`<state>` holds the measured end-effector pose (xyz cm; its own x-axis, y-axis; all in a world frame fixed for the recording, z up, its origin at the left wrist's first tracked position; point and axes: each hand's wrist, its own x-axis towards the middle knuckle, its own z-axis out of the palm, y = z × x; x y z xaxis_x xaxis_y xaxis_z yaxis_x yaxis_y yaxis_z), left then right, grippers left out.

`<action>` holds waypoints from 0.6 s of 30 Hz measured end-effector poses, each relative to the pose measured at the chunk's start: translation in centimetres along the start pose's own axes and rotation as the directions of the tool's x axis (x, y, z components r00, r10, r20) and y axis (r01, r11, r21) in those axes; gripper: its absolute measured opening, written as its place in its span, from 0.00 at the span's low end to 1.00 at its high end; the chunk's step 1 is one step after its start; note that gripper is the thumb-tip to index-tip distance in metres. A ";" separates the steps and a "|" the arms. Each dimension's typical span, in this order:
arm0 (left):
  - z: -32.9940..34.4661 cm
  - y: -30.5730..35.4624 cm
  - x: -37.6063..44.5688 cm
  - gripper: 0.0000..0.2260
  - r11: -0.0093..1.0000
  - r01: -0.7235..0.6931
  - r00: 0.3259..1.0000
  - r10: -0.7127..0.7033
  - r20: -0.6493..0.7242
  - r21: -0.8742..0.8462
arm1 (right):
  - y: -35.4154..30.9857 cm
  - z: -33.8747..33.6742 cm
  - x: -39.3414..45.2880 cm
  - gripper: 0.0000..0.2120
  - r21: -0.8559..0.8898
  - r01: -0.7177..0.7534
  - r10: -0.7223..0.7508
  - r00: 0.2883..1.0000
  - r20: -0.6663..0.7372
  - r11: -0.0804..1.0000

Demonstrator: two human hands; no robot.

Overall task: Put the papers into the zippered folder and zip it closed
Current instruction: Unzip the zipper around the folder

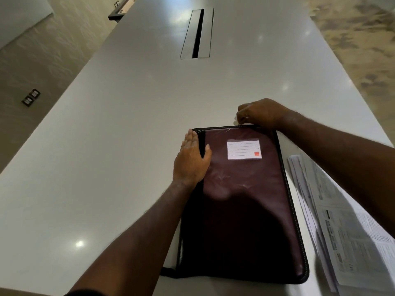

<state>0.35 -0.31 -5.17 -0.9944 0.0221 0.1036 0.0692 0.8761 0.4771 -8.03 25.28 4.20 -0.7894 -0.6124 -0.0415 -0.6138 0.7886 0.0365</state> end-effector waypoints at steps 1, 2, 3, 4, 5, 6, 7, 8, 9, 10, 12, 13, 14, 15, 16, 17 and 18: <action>0.0 0.0 0.0 0.31 1.000 -0.001 1.000 0.001 0.002 -0.003 | 0.2 0.0 -0.4 0.05 0.012 -0.012 0.012 1.000 -0.008 1.000; -0.1 0.1 0.0 0.31 1.000 -0.004 1.000 0.004 0.003 -0.004 | 0.4 0.0 -0.8 0.04 0.020 -0.025 0.025 1.000 -0.009 0.999; -0.1 0.1 -0.1 0.31 1.000 -0.008 1.000 0.008 0.003 -0.002 | 0.6 0.0 -1.3 0.03 0.023 -0.040 0.041 0.999 -0.006 0.999; -0.2 0.1 -0.1 0.31 1.000 -0.011 1.000 0.011 0.003 0.000 | 0.8 0.0 -1.6 0.03 0.029 -0.053 0.053 0.999 -0.002 0.998; -0.2 0.1 -0.1 0.31 1.000 -0.014 1.000 0.014 0.006 0.000 | 1.0 -0.1 -2.0 0.03 0.042 -0.066 0.066 0.998 0.000 0.997; -0.2 0.1 -0.1 0.31 1.000 -0.014 1.000 0.014 0.008 0.001 | 1.2 -0.1 -2.4 0.04 0.058 -0.077 0.078 0.997 0.001 0.995; -0.3 0.2 -0.1 0.31 1.000 -0.011 1.000 0.011 0.008 0.002 | 1.5 -0.2 -2.8 0.04 0.068 -0.088 0.088 0.996 0.000 0.994; -0.3 0.2 -0.2 0.31 1.000 -0.007 1.000 0.007 0.006 0.005 | 1.7 -0.2 -3.2 0.04 0.071 -0.097 0.097 0.995 -0.001 0.993; -0.4 0.2 -0.2 0.31 1.000 -0.005 1.000 0.005 0.006 0.007 | 1.9 -0.2 -3.5 0.04 0.068 -0.106 0.106 0.994 0.000 0.992; -0.4 0.2 -0.2 0.31 1.000 -0.007 1.000 0.006 0.007 0.007 | 2.1 -0.2 -3.9 0.03 0.065 -0.116 0.117 0.993 0.001 0.991; -0.4 0.2 -0.1 0.31 1.000 -0.012 1.000 0.012 0.011 0.007 | 2.5 0.0 -4.8 0.04 0.073 -0.144 0.145 0.989 -0.006 0.987; -0.4 0.2 -0.2 0.31 1.000 -0.013 1.000 0.013 0.012 0.009 | 2.7 0.1 -5.2 0.04 0.083 -0.156 0.158 0.987 -0.016 0.984; -0.4 0.2 -0.2 0.31 1.000 -0.013 1.000 0.013 0.012 0.010 | 2.9 0.2 -5.7 0.04 0.092 -0.165 0.168 0.985 -0.026 0.982; -0.3 0.2 -0.2 0.31 1.000 -0.013 1.000 0.013 0.011 0.011 | 3.1 0.3 -6.1 0.04 0.097 -0.173 0.177 0.984 -0.033 0.980; -0.4 0.2 -0.2 0.31 1.000 -0.012 1.000 0.012 0.012 0.009 | 3.2 0.4 -6.4 0.03 0.103 -0.184 0.188 0.981 -0.035 0.977; -0.4 0.3 -0.2 0.31 1.000 -0.010 1.000 0.010 0.014 0.004 | 3.2 0.6 -6.8 0.03 0.112 -0.199 0.204 0.978 -0.035 0.973; -0.4 0.3 -0.2 0.31 1.000 -0.007 1.000 0.007 0.017 0.000 | 3.1 0.8 -7.1 0.03 0.125 -0.215 0.221 0.974 -0.039 0.969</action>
<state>0.57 -0.22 -4.71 -0.9951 0.0367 0.0923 0.0765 0.8760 0.4763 -4.32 32.14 3.86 -0.9055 -0.4242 0.0070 -0.4234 0.9023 -0.0808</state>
